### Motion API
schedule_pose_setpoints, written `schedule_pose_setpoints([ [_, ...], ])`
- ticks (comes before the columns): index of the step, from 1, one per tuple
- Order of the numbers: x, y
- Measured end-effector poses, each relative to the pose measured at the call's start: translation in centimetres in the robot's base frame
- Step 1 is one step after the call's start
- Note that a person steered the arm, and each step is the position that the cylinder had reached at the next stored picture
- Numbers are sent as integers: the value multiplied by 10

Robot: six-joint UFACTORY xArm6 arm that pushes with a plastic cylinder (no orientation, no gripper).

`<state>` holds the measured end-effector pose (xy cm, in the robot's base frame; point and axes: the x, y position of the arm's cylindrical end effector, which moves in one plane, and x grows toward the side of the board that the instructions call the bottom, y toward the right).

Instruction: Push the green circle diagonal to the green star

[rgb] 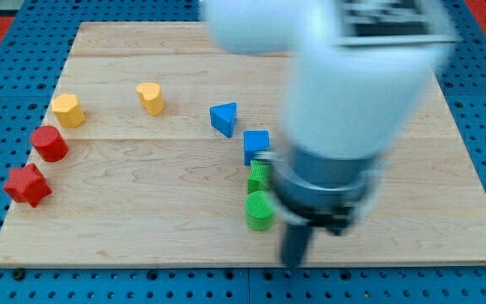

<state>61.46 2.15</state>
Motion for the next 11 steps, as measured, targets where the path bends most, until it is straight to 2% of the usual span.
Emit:
schedule_pose_setpoints([
  [1, -15, -41],
  [2, -42, -27],
  [5, -73, 100],
  [6, -79, 72],
  [7, -80, 72],
  [8, -118, 63],
  [9, -140, 78],
  [11, -183, 72],
])
